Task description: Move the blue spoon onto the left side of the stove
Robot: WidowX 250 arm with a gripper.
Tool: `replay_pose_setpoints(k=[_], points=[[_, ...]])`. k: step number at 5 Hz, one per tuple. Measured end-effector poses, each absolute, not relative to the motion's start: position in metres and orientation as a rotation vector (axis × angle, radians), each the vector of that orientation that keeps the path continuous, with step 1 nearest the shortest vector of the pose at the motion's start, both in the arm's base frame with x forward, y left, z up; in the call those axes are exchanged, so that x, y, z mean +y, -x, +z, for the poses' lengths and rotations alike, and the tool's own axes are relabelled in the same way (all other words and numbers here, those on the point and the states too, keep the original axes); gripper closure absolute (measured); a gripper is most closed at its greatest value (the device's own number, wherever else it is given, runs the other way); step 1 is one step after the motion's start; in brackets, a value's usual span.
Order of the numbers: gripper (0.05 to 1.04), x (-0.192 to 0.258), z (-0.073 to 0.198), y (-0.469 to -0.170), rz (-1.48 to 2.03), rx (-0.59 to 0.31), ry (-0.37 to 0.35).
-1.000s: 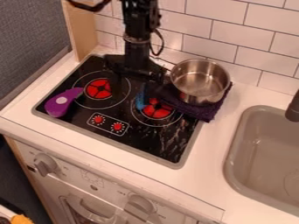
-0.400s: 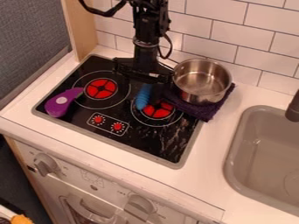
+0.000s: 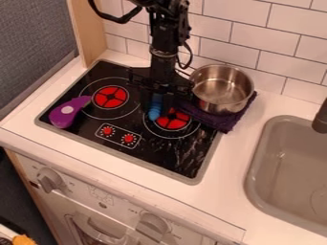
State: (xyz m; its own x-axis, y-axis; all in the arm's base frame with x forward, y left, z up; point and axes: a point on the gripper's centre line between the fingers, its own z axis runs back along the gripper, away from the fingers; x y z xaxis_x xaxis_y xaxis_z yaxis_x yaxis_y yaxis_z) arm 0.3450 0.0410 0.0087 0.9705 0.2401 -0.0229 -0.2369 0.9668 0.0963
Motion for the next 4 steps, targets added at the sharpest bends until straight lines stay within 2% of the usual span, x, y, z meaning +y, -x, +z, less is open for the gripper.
replay_pose_setpoints(k=[3,4], points=[[0.668,0.035,0.009,-0.342,0.225,0.021,-0.071],[0.668,0.054,0.023,-0.333,0.250,0.024,-0.077]])
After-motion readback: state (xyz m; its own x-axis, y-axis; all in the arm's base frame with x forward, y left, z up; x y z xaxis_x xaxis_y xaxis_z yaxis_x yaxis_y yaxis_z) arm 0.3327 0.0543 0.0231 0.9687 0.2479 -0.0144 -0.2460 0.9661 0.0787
